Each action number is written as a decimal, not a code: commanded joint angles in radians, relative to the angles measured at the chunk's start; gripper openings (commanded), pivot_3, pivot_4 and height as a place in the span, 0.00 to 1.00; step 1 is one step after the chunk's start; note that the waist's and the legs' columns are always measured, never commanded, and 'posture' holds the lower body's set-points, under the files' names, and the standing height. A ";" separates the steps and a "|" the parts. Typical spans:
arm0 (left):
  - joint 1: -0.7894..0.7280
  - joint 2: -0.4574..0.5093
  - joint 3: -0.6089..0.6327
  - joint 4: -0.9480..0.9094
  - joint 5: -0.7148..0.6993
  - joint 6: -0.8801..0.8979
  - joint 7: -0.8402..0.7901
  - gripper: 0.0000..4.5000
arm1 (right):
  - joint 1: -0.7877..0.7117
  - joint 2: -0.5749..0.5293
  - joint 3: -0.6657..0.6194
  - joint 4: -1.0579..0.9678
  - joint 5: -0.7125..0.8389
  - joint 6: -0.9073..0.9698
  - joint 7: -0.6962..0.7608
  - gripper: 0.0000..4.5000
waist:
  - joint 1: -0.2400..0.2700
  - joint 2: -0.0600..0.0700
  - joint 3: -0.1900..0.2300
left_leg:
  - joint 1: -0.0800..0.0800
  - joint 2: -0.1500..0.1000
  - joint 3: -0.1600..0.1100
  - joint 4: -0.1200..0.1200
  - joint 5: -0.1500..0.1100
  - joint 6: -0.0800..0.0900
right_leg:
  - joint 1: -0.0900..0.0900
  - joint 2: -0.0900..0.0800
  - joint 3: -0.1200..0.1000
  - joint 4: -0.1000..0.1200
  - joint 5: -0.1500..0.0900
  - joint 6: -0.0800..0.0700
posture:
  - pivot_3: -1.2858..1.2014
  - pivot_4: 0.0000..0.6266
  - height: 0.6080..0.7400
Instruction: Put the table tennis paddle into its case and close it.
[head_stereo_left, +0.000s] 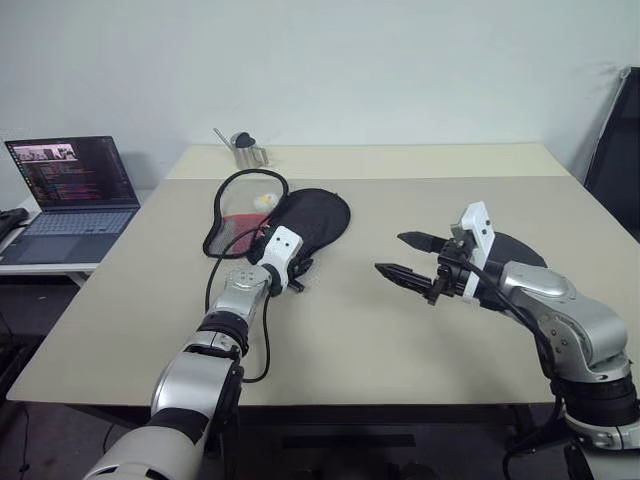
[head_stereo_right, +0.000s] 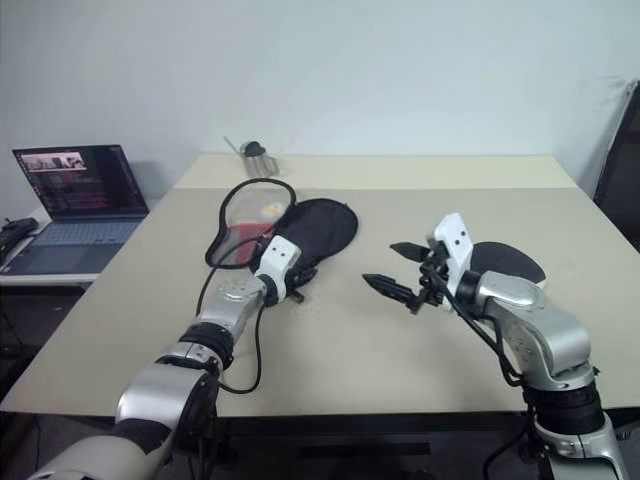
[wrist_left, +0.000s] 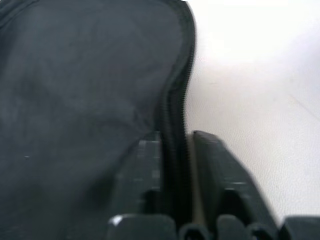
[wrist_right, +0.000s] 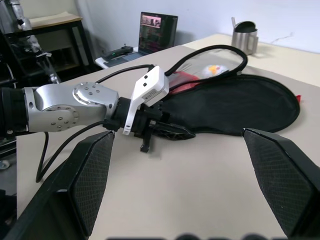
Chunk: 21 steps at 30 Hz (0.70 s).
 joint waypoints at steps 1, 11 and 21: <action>0.029 0.026 0.025 0.012 -0.003 0.026 0.038 0.00 | -0.010 -0.011 -0.043 -0.027 0.027 -0.013 -0.003 1.00 | 0.000 0.000 0.000 | 0.000 0.000 0.000 0.000 0.000 -0.001 | 0.000 0.000 0.000 0.000 0.000 0.000 | 0.52 0.24 1.00; 0.114 -0.122 0.103 -0.368 -0.137 0.275 0.137 0.00 | -0.010 -0.046 -0.070 -0.006 0.028 -0.020 0.008 1.00 | 0.002 0.000 0.000 | -0.001 0.001 0.000 0.000 0.001 -0.001 | -0.001 -0.001 0.001 -0.001 0.000 0.000 | 0.52 0.24 1.00; 0.199 -0.365 0.104 -0.740 -0.203 0.606 0.329 0.00 | 0.016 -0.120 -0.128 -0.004 0.044 -0.013 0.023 1.00 | 0.018 -0.001 0.000 | -0.007 0.000 0.000 0.000 0.002 -0.003 | -0.003 -0.003 0.000 -0.004 0.000 0.001 | 0.52 0.24 1.00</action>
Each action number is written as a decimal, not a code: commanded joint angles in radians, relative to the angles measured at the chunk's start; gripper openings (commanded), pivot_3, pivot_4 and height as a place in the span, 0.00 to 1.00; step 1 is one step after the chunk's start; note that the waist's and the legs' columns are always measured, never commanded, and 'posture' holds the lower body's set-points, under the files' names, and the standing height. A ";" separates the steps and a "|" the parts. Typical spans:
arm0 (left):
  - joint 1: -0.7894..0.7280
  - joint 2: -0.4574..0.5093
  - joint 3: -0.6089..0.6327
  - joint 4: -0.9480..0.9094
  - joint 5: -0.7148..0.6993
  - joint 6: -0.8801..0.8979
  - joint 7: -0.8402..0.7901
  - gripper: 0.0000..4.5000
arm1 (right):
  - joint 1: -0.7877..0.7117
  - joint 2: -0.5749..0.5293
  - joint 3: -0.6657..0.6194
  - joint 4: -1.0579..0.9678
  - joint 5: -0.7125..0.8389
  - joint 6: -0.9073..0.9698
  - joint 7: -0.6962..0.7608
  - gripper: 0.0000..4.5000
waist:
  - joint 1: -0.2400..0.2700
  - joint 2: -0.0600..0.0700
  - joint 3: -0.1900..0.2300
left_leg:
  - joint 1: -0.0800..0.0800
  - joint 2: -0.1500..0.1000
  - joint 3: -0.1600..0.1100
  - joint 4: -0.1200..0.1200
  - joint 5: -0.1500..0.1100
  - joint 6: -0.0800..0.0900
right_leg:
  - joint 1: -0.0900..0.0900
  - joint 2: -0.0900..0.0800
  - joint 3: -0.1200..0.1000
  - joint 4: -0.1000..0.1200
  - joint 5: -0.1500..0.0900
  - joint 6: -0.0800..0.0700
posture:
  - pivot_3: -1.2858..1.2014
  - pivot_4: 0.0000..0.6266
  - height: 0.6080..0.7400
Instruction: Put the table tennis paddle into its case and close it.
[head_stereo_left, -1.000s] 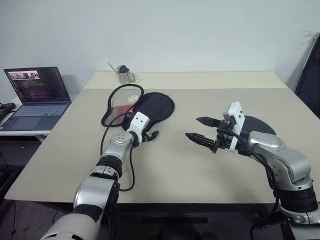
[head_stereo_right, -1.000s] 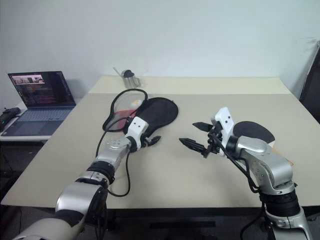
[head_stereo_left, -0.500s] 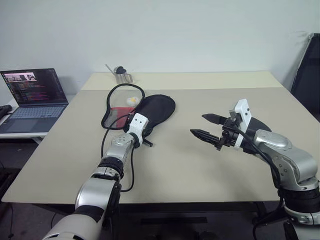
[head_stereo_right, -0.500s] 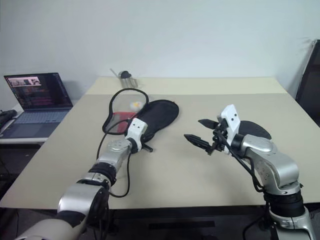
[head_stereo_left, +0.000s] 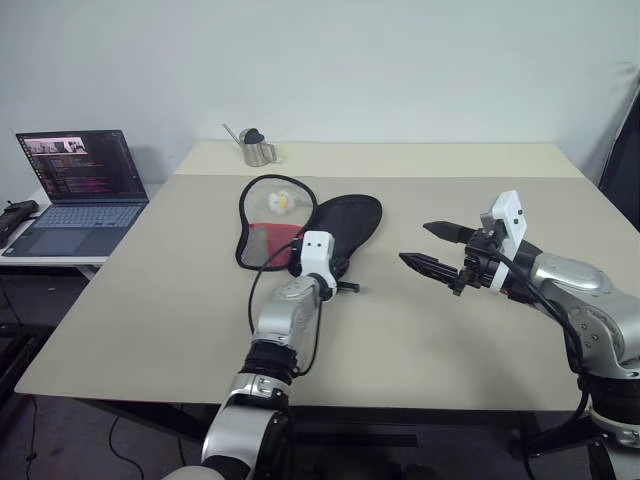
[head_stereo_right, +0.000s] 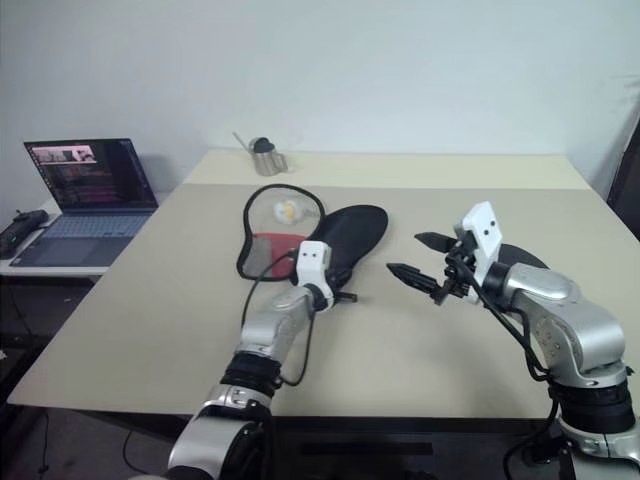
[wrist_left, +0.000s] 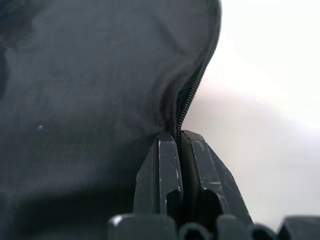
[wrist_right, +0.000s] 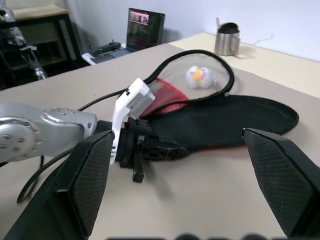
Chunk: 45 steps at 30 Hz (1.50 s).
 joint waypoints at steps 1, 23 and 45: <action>-0.031 -0.037 0.002 -0.033 -0.017 0.030 0.054 0.00 | 0.009 -0.024 -0.051 -0.015 0.019 -0.009 -0.001 1.00 | -0.002 0.000 0.000 | 0.000 0.000 0.001 0.000 0.000 0.000 | 0.000 0.000 0.000 0.000 0.000 0.000 | 0.52 0.24 1.00; -0.177 -0.214 -0.092 0.266 -0.024 -0.105 0.098 0.00 | 0.078 -0.076 -0.100 -0.069 0.049 0.009 -0.033 1.00 | 0.019 0.000 0.000 | 0.000 -0.001 0.003 0.001 0.000 0.000 | 0.001 0.000 0.000 0.000 0.000 0.000 | 0.52 0.24 1.00; -0.096 -0.042 -0.093 -0.018 -0.085 -0.082 -0.001 0.48 | 0.041 -0.040 -0.038 -0.029 0.049 0.006 -0.054 1.00 | 0.010 0.000 0.000 | 0.000 0.000 0.005 0.000 0.000 0.000 | 0.000 0.000 0.001 -0.001 0.001 0.002 | 0.52 0.24 1.00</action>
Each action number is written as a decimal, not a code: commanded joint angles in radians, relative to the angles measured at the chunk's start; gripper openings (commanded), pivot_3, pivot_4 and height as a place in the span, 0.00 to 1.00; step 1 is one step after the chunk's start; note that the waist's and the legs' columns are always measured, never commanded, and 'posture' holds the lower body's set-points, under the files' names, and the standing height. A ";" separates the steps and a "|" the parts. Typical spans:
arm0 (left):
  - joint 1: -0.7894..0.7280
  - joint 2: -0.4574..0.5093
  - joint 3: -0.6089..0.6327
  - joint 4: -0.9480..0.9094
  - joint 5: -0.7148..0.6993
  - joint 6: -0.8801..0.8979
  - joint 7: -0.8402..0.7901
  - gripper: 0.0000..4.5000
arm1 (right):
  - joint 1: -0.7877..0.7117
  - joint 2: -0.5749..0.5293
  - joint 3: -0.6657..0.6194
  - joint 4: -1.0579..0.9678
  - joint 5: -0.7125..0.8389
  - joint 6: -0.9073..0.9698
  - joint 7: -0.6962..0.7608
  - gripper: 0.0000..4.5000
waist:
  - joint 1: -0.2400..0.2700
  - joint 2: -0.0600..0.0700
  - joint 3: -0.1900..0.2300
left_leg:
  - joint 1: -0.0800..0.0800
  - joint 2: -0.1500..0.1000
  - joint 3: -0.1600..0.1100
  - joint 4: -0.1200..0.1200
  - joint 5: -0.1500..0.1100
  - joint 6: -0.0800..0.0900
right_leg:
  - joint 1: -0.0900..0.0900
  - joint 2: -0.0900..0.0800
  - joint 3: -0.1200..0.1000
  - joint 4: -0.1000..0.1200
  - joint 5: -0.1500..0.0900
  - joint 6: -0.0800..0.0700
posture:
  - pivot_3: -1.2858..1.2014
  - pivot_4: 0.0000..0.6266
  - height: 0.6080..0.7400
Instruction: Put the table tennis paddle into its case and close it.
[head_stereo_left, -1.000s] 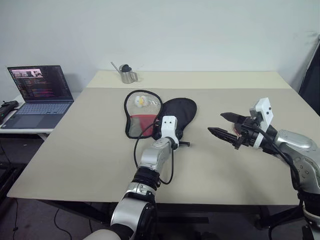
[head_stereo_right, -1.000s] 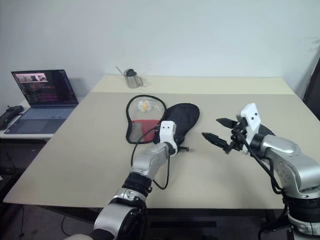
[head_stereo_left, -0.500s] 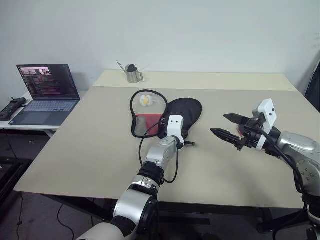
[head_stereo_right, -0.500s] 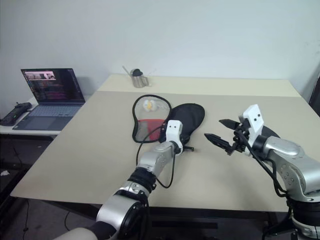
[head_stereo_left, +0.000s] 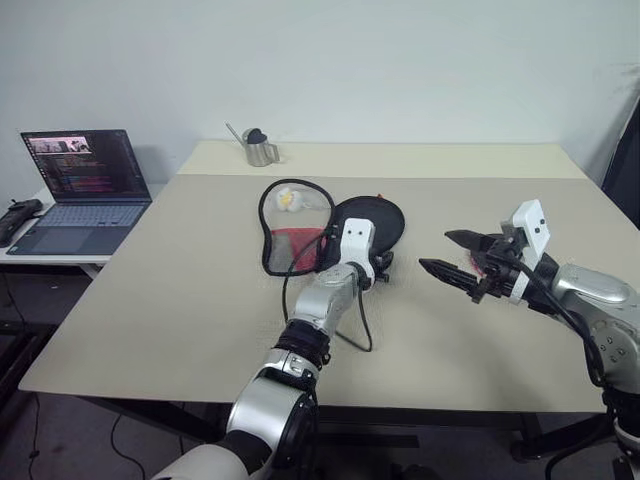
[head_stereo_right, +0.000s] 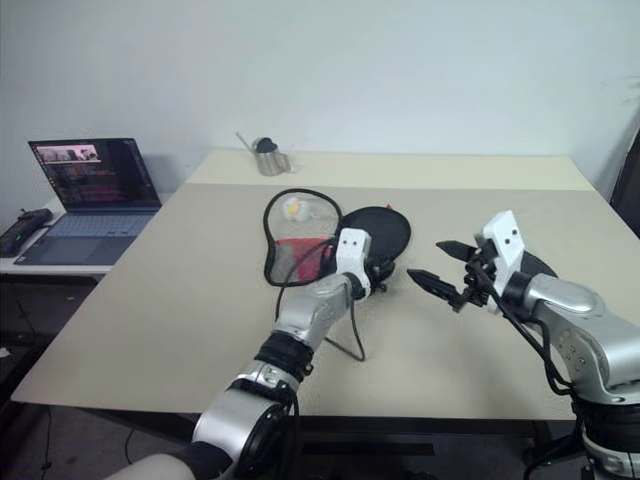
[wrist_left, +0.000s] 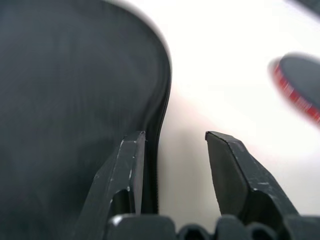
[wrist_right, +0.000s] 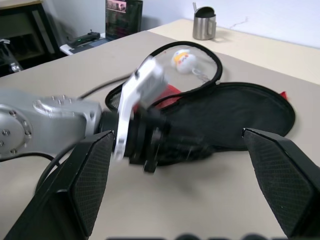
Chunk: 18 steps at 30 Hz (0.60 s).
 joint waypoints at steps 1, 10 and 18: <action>0.062 0.045 0.007 -0.204 -0.033 0.017 -0.075 0.48 | -0.042 0.021 0.013 0.003 0.005 -0.015 -0.006 1.00 | -0.002 0.000 0.000 | 0.000 0.000 0.000 0.000 0.000 0.000 | 0.000 0.000 0.000 0.000 0.000 0.000 | 0.52 0.24 1.00; 0.217 0.353 0.107 -0.449 -0.057 -0.035 -0.244 0.48 | -0.130 0.165 0.111 0.101 -0.066 -0.033 -0.092 1.00 | -0.024 0.000 0.000 | 0.000 0.001 -0.003 0.000 0.000 0.000 | -0.002 0.001 0.002 0.003 0.000 -0.001 | 0.52 0.24 1.00; 0.248 0.584 0.220 -0.366 -0.102 -0.096 -0.412 0.48 | -0.250 0.341 0.214 0.283 -0.199 -0.004 -0.245 1.00 | -0.026 0.001 0.000 | -0.002 0.000 -0.003 0.000 0.000 -0.001 | -0.006 0.001 0.003 0.004 0.001 -0.002 | 0.52 0.24 1.00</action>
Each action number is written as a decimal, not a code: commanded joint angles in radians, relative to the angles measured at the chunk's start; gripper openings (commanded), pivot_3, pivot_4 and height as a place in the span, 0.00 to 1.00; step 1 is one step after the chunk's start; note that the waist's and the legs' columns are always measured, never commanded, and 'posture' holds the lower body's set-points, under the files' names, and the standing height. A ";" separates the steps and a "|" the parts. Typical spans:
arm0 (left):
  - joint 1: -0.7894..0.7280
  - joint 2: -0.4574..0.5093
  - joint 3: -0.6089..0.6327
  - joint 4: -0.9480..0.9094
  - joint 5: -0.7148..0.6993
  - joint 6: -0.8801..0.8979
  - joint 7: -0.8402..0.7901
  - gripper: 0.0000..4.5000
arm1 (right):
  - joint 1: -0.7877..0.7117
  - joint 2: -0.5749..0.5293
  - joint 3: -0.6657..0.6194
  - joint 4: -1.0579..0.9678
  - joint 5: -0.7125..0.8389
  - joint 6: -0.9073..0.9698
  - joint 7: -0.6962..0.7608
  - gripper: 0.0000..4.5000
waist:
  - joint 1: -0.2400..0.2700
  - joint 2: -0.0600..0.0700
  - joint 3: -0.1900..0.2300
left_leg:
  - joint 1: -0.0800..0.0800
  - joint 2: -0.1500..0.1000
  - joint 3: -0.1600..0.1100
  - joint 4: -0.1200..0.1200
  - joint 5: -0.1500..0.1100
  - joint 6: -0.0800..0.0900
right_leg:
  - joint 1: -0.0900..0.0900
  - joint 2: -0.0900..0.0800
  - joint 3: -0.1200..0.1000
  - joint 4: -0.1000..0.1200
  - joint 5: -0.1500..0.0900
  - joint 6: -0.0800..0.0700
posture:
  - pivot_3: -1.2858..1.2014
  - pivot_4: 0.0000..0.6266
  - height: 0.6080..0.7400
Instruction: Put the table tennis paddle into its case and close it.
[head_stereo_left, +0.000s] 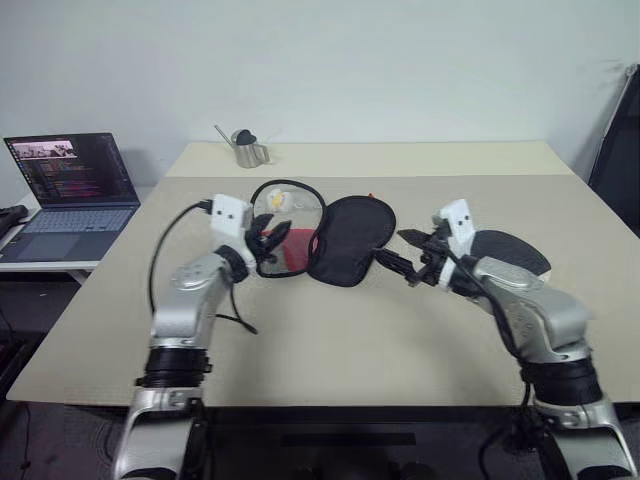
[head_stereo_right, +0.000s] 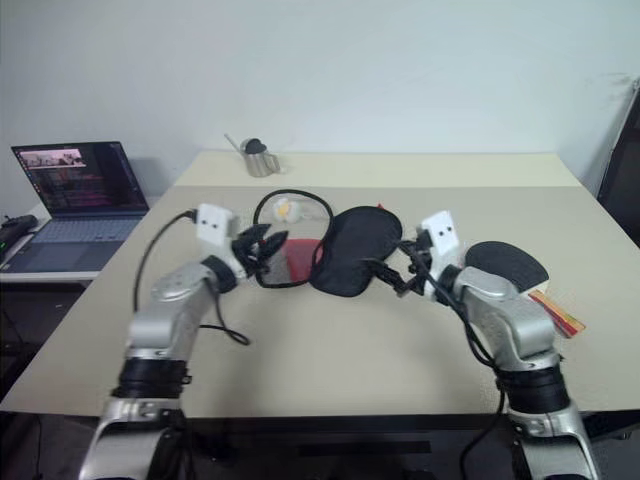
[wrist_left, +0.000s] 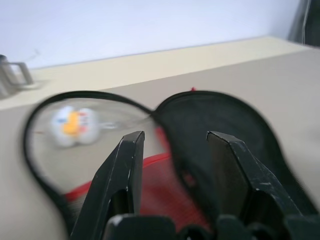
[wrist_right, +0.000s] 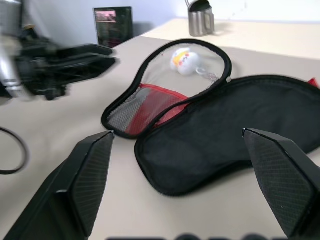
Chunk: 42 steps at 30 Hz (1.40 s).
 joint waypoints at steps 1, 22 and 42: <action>-0.003 0.052 0.051 0.022 -0.031 -0.034 -0.055 0.48 | -0.072 0.055 0.030 0.087 -0.068 0.009 -0.076 1.00 | 0.000 0.000 0.000 | -0.002 0.000 0.000 0.000 0.000 0.000 | -0.002 0.000 0.000 0.000 0.000 0.000 | 0.52 0.24 1.00; -0.044 0.063 0.031 0.010 -0.050 -0.037 -0.127 0.48 | -0.326 0.356 0.026 0.801 -0.295 -0.229 -0.185 1.00 | -0.047 0.000 -0.001 | -0.004 0.001 -0.001 0.000 0.002 -0.003 | -0.006 0.001 0.000 0.003 0.002 -0.003 | 0.52 0.24 1.00; 0.054 0.139 -0.005 -0.095 -0.110 0.038 -0.331 0.49 | -0.283 0.395 0.027 0.712 -0.352 -0.204 -0.179 0.06 | -0.058 0.000 -0.001 | -0.004 0.001 0.000 -0.001 0.002 -0.003 | -0.009 0.001 0.003 0.004 0.002 -0.003 | 0.52 0.24 1.00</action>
